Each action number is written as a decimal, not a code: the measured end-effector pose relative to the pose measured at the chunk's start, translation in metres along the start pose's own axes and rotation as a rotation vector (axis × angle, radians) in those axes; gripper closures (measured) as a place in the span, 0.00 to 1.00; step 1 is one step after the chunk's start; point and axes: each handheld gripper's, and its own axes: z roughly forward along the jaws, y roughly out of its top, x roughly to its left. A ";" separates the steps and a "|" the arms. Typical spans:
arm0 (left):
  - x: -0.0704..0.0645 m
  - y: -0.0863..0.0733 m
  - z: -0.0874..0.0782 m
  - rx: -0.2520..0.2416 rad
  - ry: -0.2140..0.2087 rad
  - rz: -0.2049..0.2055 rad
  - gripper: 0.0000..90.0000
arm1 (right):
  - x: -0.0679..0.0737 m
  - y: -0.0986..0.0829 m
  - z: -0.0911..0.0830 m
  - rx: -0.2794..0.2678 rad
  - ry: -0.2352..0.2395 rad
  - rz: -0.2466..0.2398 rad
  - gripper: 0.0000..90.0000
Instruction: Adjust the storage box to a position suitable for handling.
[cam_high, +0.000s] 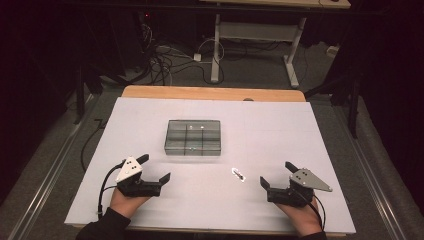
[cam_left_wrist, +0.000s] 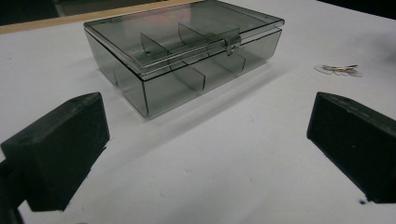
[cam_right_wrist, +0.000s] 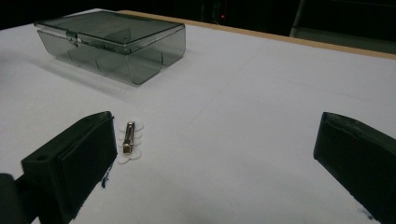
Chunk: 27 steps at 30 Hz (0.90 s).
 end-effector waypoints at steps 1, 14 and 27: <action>0.000 0.000 0.000 0.001 0.000 -0.001 0.00 | -0.001 0.000 0.000 -0.005 0.002 0.002 0.00; 0.002 -0.003 -0.004 0.000 0.006 -0.010 0.00 | -0.002 0.002 0.006 -0.007 0.008 0.011 0.00; 0.003 -0.003 -0.005 -0.003 0.014 -0.015 0.03 | -0.003 0.001 0.007 0.001 0.005 0.013 0.00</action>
